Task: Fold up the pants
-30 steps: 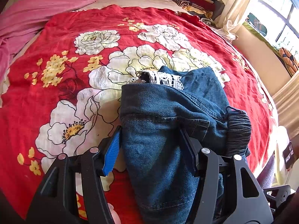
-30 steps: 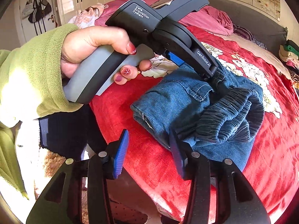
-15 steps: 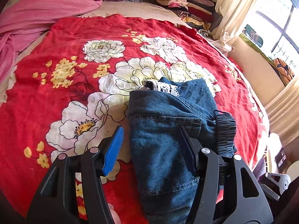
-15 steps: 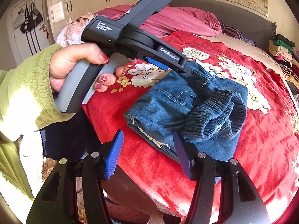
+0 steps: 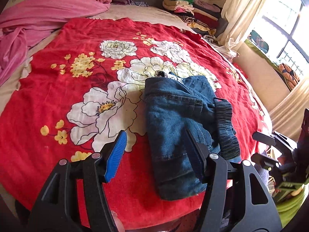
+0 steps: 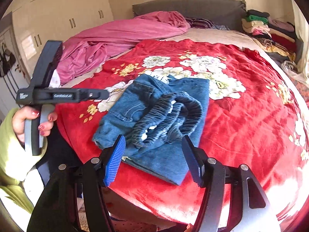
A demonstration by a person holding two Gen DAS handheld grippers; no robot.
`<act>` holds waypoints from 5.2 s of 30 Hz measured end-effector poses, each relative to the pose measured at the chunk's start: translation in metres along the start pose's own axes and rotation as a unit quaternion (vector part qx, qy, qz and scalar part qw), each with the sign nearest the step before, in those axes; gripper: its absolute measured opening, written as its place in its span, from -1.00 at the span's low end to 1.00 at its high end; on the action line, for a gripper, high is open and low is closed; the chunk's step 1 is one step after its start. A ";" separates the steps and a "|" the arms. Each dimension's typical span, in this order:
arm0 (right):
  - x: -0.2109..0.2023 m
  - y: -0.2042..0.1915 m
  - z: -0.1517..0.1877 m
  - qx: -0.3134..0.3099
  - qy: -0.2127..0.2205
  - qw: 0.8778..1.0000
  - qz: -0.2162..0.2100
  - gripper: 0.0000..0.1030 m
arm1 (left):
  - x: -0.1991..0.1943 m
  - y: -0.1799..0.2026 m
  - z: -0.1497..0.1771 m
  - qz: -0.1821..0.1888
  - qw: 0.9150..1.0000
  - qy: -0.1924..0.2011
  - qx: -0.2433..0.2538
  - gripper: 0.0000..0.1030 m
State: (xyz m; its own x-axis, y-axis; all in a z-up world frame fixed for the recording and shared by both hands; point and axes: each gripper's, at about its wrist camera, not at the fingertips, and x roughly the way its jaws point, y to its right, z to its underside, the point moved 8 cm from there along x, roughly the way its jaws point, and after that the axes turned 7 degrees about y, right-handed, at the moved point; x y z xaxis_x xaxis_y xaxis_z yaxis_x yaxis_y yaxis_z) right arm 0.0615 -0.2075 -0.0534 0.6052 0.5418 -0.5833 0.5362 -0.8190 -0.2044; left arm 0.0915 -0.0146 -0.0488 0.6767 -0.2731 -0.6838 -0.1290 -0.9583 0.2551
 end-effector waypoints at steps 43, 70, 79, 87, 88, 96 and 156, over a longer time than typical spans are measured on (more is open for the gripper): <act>0.228 -0.030 -0.095 -0.198 -0.157 0.968 -0.003 0.00 | 0.024 0.043 0.067 0.054 0.995 -0.065 0.060 0.00; 0.093 0.030 -0.032 0.079 -0.078 0.991 -0.080 0.11 | 0.101 -0.013 -0.039 0.011 0.997 -0.064 -0.032 -0.33; 0.092 0.034 -0.036 0.078 -0.063 0.993 -0.059 -0.16 | 0.089 -0.021 -0.042 -0.027 0.999 -0.031 -0.014 -0.58; 0.094 0.047 -0.021 0.111 -0.068 0.991 -0.039 0.34 | 0.091 -0.024 -0.040 -0.040 0.999 -0.024 -0.010 -0.27; 0.092 0.046 -0.023 0.104 -0.067 0.992 -0.032 0.36 | 0.089 -0.023 -0.041 -0.041 0.999 -0.022 -0.009 -0.25; 0.061 0.033 -0.039 0.067 -0.035 0.997 -0.005 0.36 | 0.066 -0.002 -0.043 -0.034 0.999 -0.010 0.010 -0.05; 0.012 0.059 0.000 0.100 -0.012 0.991 0.087 0.84 | -0.002 -0.003 0.014 -0.035 0.999 0.010 -0.025 0.81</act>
State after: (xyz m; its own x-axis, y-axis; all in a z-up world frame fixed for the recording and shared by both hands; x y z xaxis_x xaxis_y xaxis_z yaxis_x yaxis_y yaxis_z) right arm 0.1001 -0.2491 -0.0719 0.6622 0.3866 -0.6419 0.2964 -0.9219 -0.2494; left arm 0.0806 -0.0119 -0.0574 0.6968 -0.2037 -0.6877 -0.0447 -0.9693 0.2418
